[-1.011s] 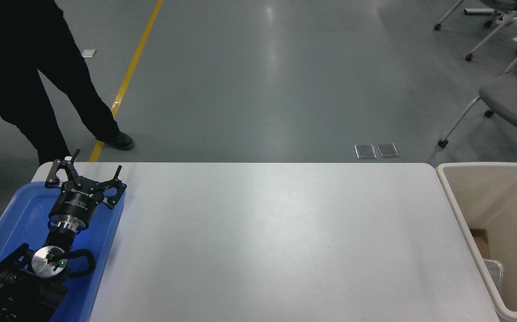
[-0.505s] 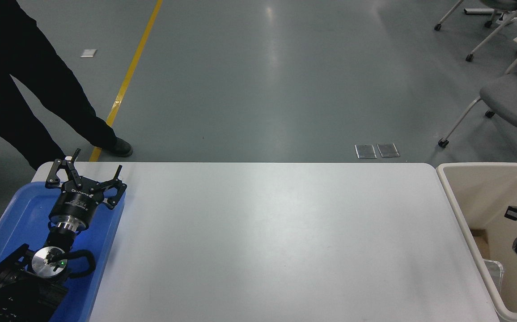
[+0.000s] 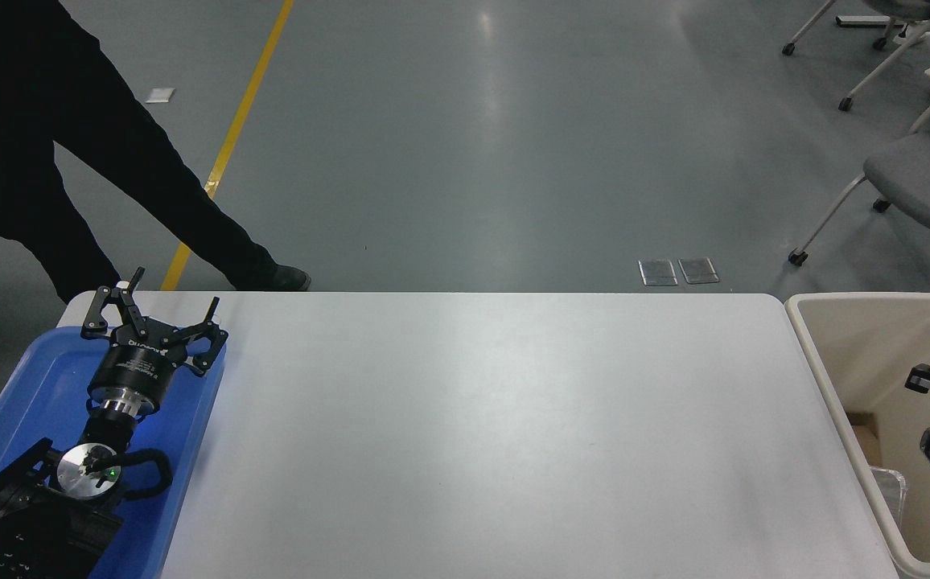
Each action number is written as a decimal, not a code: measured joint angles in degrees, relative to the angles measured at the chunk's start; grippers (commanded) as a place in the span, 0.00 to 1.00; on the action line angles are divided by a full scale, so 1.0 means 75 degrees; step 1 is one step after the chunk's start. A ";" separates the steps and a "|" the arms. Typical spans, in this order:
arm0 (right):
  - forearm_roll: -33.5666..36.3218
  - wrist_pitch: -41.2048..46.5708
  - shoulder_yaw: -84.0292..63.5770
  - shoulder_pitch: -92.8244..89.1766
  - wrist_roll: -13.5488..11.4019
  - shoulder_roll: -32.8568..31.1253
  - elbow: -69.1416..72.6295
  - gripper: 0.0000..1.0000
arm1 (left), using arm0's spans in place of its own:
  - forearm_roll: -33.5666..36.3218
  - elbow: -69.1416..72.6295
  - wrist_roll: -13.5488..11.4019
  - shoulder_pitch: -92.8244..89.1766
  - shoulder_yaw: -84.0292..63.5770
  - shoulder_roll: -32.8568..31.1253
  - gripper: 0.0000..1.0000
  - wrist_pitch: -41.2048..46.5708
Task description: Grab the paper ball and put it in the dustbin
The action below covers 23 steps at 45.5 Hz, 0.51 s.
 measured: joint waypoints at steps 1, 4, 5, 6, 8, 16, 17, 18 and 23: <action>0.0000 -0.0002 0.0001 -0.0001 0.0000 -0.0002 0.0002 0.83 | 0.0000 0.0000 0.0000 0.0000 0.0000 0.0000 0.99 0.0000; 0.0001 -0.0009 0.0005 -0.0003 0.0000 -0.0006 0.0015 0.84 | 0.0000 0.0000 0.0000 0.0000 0.0000 0.0000 0.99 0.0000; 0.0000 -0.0011 0.0006 -0.0002 0.0000 -0.0010 0.0028 0.84 | 0.0000 0.0000 0.0000 0.0000 0.0000 0.0001 0.99 0.0000; 0.0001 -0.0013 0.0006 0.0001 0.0000 -0.0014 0.0041 0.84 | 0.0000 0.0000 0.0000 0.0000 0.0000 0.0002 0.99 0.0000; 0.0004 -0.0016 0.0008 0.0017 0.0000 -0.0027 0.0086 0.84 | 0.0000 0.0000 0.0000 0.0000 0.0000 0.0002 0.99 0.0000; 0.0015 -0.0026 0.0015 0.0174 0.0001 -0.0078 0.0324 0.84 | 0.0003 0.0000 0.0000 0.0000 0.0000 0.0002 0.99 0.0000; 0.0016 -0.0027 0.0016 0.0222 0.0000 -0.0099 0.0413 0.84 | 0.0005 0.0000 0.0000 0.0000 0.0000 0.0002 0.99 0.0000; 0.0018 -0.0027 0.0018 0.0260 0.0002 -0.0123 0.0482 0.84 | 0.0006 0.0000 0.0000 0.0000 0.0000 0.0002 0.99 0.0000; 0.0018 -0.0028 0.0021 0.0693 0.0002 -0.0448 0.1157 0.85 | 0.0006 0.0000 0.0000 0.0000 0.0000 0.0001 0.99 0.0000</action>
